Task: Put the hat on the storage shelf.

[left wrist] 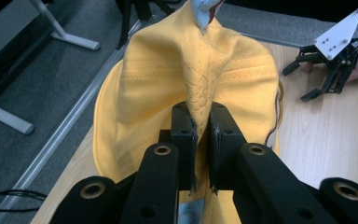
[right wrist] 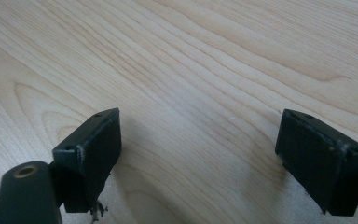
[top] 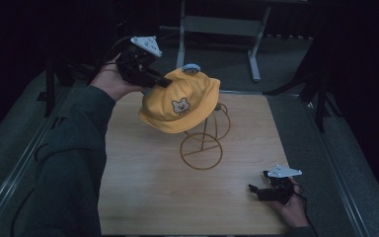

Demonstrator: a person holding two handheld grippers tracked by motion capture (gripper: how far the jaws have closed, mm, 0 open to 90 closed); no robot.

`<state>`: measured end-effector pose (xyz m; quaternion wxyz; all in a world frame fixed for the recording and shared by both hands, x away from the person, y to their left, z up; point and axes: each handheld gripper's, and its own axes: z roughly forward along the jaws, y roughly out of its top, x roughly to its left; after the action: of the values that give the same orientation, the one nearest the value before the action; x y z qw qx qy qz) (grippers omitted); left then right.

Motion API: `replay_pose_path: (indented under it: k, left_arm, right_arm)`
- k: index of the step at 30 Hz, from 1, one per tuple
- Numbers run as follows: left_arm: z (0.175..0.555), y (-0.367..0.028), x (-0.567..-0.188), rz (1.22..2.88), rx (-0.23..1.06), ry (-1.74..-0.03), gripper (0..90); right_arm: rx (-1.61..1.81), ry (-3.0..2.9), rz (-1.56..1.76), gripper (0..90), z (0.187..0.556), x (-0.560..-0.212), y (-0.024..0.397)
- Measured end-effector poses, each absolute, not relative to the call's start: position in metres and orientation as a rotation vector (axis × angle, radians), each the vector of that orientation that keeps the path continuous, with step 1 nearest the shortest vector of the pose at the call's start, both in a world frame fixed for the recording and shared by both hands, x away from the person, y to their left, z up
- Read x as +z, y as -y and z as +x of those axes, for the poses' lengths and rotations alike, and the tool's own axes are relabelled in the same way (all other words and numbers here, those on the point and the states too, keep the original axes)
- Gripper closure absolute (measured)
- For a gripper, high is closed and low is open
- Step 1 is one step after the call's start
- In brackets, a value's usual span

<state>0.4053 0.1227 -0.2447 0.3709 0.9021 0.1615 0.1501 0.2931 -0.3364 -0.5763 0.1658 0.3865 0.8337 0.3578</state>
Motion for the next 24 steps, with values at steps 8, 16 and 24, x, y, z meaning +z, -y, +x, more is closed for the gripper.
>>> replay_pose_path:
  k: [8,16,24]
  left_arm:
    - [0.411,-0.103,-0.251,2.326,0.367,-0.405,81.2]
    - [0.417,-0.080,-0.262,2.304,0.366,-0.404,81.2]
    - [0.420,-0.056,-0.278,2.294,0.366,-0.387,80.4]
  right_arm:
    - [1.020,-2.374,1.103,14.2,0.293,-0.576,0.336]
    - [1.022,-2.372,1.104,14.2,0.293,-0.576,0.336]
    - [1.022,-2.371,1.101,14.2,0.293,-0.576,0.336]
